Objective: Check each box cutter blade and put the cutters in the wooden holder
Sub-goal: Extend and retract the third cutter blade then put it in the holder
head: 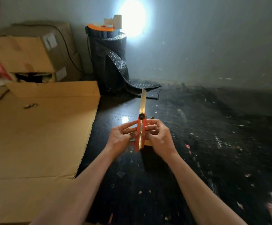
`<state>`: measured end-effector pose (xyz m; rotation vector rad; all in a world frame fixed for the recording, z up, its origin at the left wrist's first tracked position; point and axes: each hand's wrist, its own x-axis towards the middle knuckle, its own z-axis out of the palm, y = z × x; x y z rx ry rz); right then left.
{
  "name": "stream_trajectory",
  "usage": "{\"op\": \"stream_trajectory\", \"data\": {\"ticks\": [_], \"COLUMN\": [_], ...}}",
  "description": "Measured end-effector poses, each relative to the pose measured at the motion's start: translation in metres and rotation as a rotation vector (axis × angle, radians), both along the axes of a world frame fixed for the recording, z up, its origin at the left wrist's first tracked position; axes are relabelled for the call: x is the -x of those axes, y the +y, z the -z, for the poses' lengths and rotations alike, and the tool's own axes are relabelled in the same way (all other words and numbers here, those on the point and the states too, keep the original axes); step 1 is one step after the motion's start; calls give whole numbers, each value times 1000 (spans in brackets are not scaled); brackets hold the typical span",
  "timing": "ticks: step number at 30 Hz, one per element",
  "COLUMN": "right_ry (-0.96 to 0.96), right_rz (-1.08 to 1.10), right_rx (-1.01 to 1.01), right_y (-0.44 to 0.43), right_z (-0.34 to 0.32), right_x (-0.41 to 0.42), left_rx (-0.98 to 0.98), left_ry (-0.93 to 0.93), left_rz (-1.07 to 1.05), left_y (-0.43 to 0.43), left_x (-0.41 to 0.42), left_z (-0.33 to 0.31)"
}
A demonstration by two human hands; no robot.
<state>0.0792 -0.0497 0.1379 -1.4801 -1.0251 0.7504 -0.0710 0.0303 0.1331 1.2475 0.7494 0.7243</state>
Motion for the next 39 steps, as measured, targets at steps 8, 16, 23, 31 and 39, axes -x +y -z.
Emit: {"op": "stream_trajectory", "data": {"ticks": [8, 16, 23, 31, 39], "right_ry": [-357, -504, -530, -493, -460], "right_rz": [97, 106, 25, -69, -50], "right_rx": [-110, -112, -55, -8, -7], "right_y": [7, 7, 4, -4, -10], "right_z": [-78, -108, -108, -106, -91], "right_x": [-14, -28, -33, -34, -24], "left_rx": [-182, -210, -190, -124, -196], "left_ry": [-86, -61, -65, -110, -81], "left_rz": [-14, -11, -19, 13, -5], "left_y": [2, -1, 0, 6, 10], "left_x": [-23, -32, -34, -32, -33], "left_z": [-55, -75, -73, -83, -95]}}
